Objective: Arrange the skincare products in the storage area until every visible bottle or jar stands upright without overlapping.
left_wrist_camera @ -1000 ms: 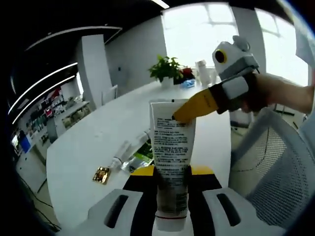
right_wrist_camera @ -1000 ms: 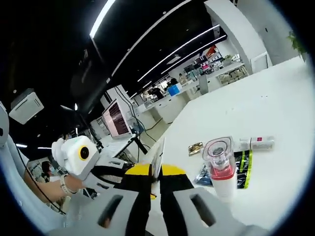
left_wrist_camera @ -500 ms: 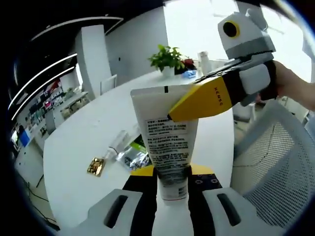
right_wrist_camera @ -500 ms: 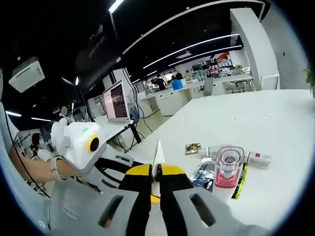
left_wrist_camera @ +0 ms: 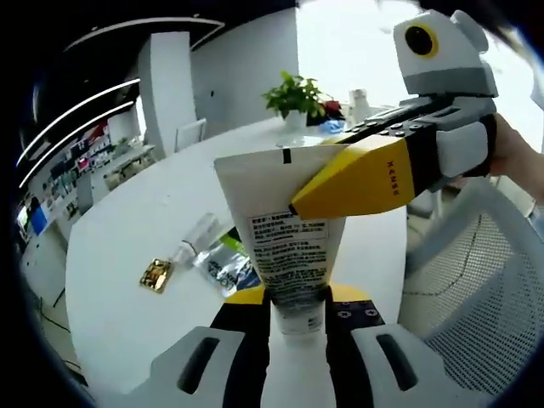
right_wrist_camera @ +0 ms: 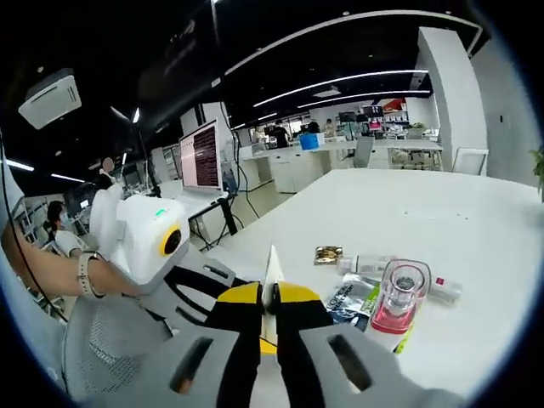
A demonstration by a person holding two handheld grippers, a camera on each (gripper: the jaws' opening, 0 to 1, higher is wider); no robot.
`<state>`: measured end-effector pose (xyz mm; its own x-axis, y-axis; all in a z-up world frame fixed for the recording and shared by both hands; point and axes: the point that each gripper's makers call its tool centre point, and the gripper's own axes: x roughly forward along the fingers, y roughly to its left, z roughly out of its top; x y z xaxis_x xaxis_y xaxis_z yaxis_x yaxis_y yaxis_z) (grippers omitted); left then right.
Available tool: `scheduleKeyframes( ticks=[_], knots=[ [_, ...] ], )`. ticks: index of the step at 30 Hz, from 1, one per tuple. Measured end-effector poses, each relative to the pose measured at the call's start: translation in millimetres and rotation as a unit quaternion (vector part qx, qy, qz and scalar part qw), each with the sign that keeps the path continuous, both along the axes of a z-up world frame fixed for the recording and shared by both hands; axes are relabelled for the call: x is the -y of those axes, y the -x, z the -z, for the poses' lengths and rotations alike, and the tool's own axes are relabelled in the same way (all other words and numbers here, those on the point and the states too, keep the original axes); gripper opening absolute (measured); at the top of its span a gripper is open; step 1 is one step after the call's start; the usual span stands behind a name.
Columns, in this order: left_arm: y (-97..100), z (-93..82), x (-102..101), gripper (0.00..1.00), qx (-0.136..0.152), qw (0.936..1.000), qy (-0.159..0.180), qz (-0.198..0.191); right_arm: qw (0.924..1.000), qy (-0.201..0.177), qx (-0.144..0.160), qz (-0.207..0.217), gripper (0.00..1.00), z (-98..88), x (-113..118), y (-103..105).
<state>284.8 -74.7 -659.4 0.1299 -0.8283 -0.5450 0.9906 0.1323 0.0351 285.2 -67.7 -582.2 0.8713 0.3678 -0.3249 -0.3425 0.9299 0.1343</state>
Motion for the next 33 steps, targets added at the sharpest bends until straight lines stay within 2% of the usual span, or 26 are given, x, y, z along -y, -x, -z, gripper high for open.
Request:
scheduleKeyframes(
  ticks=[4, 7, 10, 13, 15, 18, 21, 24, 26, 29, 33],
  knots=[
    [-1.5, 1.8, -4.5, 0.23, -0.003, 1.0, 0.008, -0.005, 0.9999, 0.006, 0.005, -0.011, 0.06, 0.0, -6.8, -1.1],
    [-3.0, 3.0, -7.7, 0.26, 0.022, 0.9997, 0.006, 0.0, 0.9995, 0.025, 0.01, -0.015, 0.06, 0.0, -8.2, -1.9],
    [-2.0, 5.6, -9.3, 0.26, 0.021, 0.9998, -0.002, -0.002, 0.9993, 0.029, 0.01, -0.021, 0.08, -0.5, -8.9, -1.1],
    [-3.5, 10.6, -12.6, 0.27, 0.031, 0.9994, -0.013, -0.008, 0.9992, 0.03, -0.002, -0.026, 0.24, 4.4, -8.6, 0.8],
    [-4.4, 10.6, -15.1, 0.28, 0.025, 0.9995, -0.014, -0.013, 0.9989, 0.039, -0.002, -0.027, 0.22, 6.2, -5.9, 3.6],
    [-7.5, 6.1, -21.7, 0.28, 0.026, 0.9992, -0.01, -0.026, 0.9991, 0.024, -0.011, -0.032, 0.24, 7.9, -3.5, 9.9],
    [-7.9, 1.3, -28.9, 0.27, 0.021, 0.999, -0.008, -0.039, 0.9983, 0.039, -0.025, -0.035, 0.22, 17.8, 0.8, 16.1],
    [-0.2, -5.6, -32.5, 0.26, 0.016, 0.999, -0.005, -0.041, 0.9981, 0.035, -0.037, -0.034, 0.21, 26.8, 4.2, 19.4],
    [2.9, -11.5, -32.0, 0.28, 0.025, 0.9987, 0.002, -0.044, 0.9978, 0.035, -0.045, -0.034, 0.2, 31.4, 5.4, 21.1],
    [11.0, -17.5, -28.4, 0.25, 0.022, 0.9991, 0.007, -0.036, 0.9973, 0.032, -0.056, -0.035, 0.18, 37.9, 6.5, 22.5],
    [17.5, -24.2, -19.3, 0.26, 0.03, 0.9991, 0.014, -0.027, 0.9967, 0.03, -0.061, -0.044, 0.18, 38.8, 1.7, 22.2]
  ],
)
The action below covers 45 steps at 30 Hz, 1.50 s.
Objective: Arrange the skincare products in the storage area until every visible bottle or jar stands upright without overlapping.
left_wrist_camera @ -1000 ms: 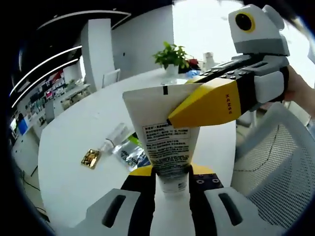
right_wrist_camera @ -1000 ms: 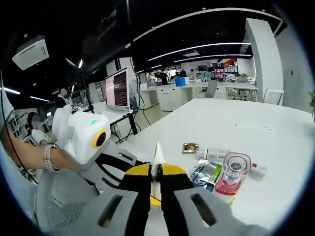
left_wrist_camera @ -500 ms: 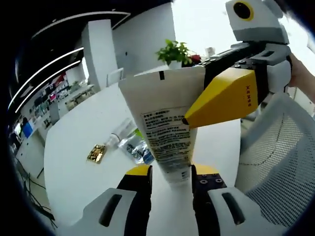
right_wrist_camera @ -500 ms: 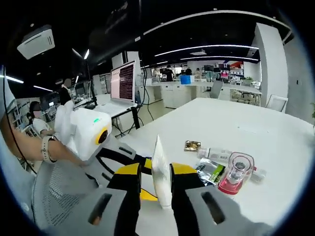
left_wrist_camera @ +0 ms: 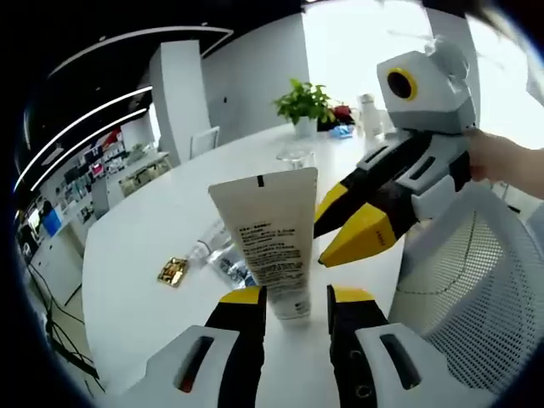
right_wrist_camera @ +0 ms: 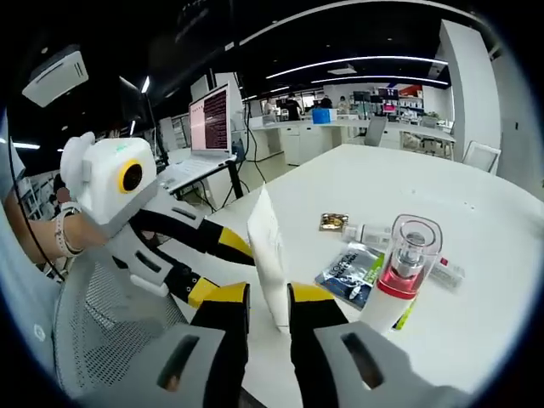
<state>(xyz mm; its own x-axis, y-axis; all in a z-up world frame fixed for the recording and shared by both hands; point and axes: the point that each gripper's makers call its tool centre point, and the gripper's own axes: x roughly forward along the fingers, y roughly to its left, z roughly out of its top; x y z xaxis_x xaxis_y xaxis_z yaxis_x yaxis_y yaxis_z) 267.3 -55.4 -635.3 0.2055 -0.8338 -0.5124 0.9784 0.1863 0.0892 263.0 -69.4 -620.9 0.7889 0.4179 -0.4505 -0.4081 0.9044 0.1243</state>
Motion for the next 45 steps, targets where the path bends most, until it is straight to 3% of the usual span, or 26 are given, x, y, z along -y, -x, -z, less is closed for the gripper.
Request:
scheduleKeyframes(
  ticks=[7, 20, 25, 30, 36, 45],
  knots=[
    [-6.9, 8.4, 2.8, 0.28, 0.013, 0.9998, -0.017, 0.002, 0.9998, -0.004, 0.0, -0.017, 0.12, -4.3, -9.6, -2.5],
    [-23.2, 10.9, 19.8, 0.23, 0.034, 0.9993, -0.01, 0.014, 0.9994, 0.003, 0.006, -0.033, 0.12, -8.0, -18.2, -13.1],
    [-30.0, 12.2, 24.9, 0.18, 0.037, 0.9992, -0.005, 0.013, 0.9994, 0.003, 0.009, -0.032, 0.12, -10.7, -17.6, -16.4],
    [-34.9, 15.4, 27.9, 0.16, 0.021, 0.9997, 0.006, 0.012, 0.9995, -0.001, 0.013, -0.027, 0.12, -13.3, -15.8, -17.5],
    [-35.3, 17.8, 29.7, 0.16, 0.0, 0.9994, 0.017, 0.029, 0.9997, 0.0, 0.02, -0.017, 0.12, -20.6, -3.9, -10.2],
    [-31.7, 16.8, 35.0, 0.13, -0.012, 0.9942, 0.039, 0.099, 0.9997, 0.004, 0.005, 0.022, 0.13, -12.9, 35.7, 7.7]
  ],
)
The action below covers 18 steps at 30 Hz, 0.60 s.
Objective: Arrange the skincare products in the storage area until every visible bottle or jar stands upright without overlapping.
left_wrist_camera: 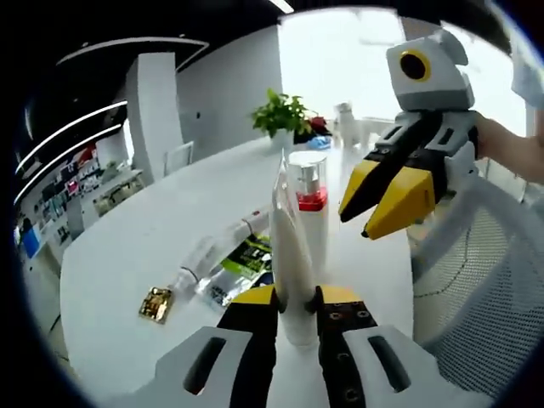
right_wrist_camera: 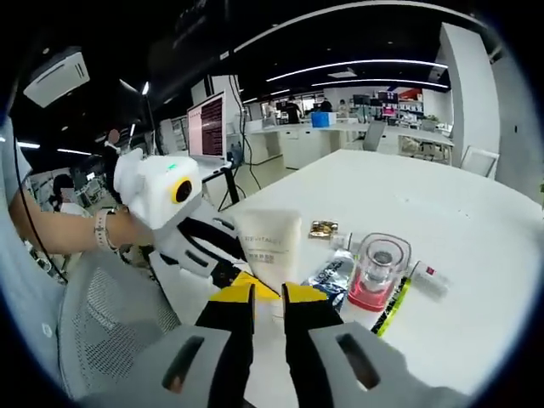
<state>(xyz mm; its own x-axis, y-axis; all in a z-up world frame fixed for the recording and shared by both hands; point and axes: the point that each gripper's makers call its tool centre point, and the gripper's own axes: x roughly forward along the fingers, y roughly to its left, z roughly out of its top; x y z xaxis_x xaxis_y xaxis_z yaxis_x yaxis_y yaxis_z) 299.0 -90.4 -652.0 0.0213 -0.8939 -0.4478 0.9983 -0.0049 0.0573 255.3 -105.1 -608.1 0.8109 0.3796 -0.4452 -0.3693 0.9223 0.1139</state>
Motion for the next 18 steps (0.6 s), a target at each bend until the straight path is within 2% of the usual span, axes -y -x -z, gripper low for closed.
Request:
scheduleKeyframes(
  ticks=[3, 10, 18],
  knots=[
    [2.4, -0.7, 2.9, 0.12, -0.002, 0.9994, 0.008, 0.032, 0.9996, -0.006, 0.0, 0.026, 0.13, 1.3, 19.2, 4.7],
    [2.2, -2.2, 12.3, 0.11, -0.01, 0.9965, 0.019, 0.081, 0.9974, -0.004, -0.004, 0.073, 0.13, 3.5, 56.4, 15.0],
    [-2.2, -3.6, 24.6, 0.11, -0.011, 0.9931, 0.029, 0.113, 0.9951, -0.008, -0.004, 0.099, 0.14, 1.9, 72.6, 20.4]
  ],
)
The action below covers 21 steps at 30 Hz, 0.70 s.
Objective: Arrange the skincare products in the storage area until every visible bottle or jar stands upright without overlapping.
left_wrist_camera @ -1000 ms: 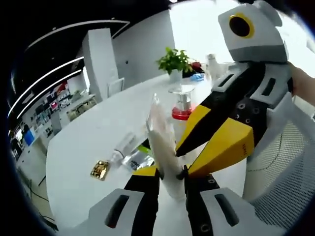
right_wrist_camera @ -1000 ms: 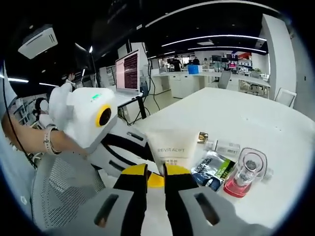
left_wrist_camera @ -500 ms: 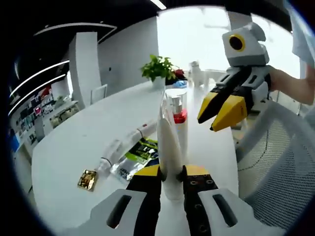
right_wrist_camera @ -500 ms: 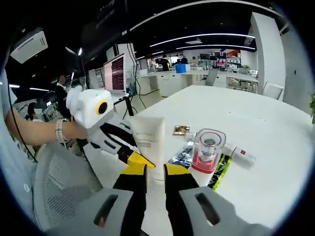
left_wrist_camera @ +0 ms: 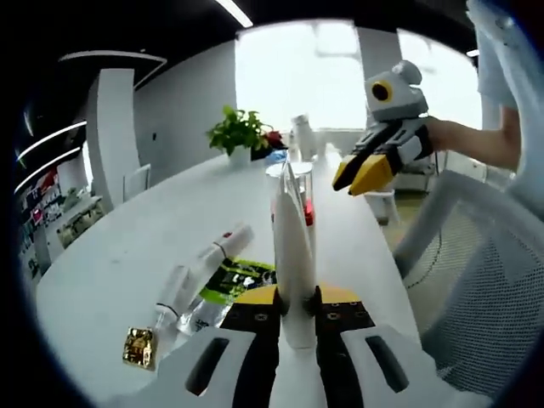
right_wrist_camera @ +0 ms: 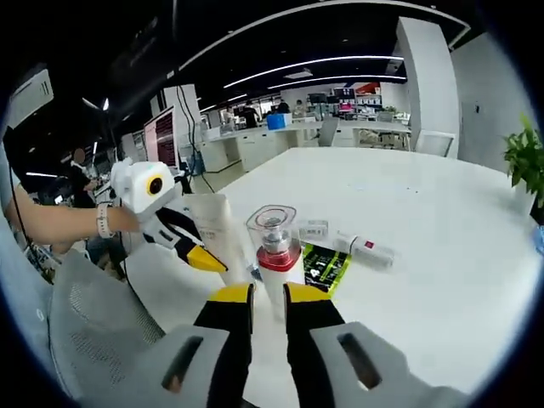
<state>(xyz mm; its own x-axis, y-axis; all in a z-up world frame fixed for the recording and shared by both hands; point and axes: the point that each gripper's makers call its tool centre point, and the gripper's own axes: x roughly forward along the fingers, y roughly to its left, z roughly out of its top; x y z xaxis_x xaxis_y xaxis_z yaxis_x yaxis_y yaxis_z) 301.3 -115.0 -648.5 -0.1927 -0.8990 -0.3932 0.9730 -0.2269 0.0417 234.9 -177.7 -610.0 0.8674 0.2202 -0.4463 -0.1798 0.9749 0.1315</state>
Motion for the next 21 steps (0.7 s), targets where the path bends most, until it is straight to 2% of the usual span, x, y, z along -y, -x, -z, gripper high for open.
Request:
scheduleKeyframes(
  ticks=[9, 21],
  knots=[
    [1.4, -1.3, 10.1, 0.12, -0.006, 0.9992, 0.017, 0.035, 1.0, -0.002, -0.003, 0.007, 0.14, 0.4, 5.2, 1.0],
    [3.0, -1.4, 17.3, 0.13, -0.013, 0.9982, 0.028, 0.051, 0.9999, -0.004, -0.007, 0.014, 0.14, 1.6, 10.8, 0.3]
  ],
)
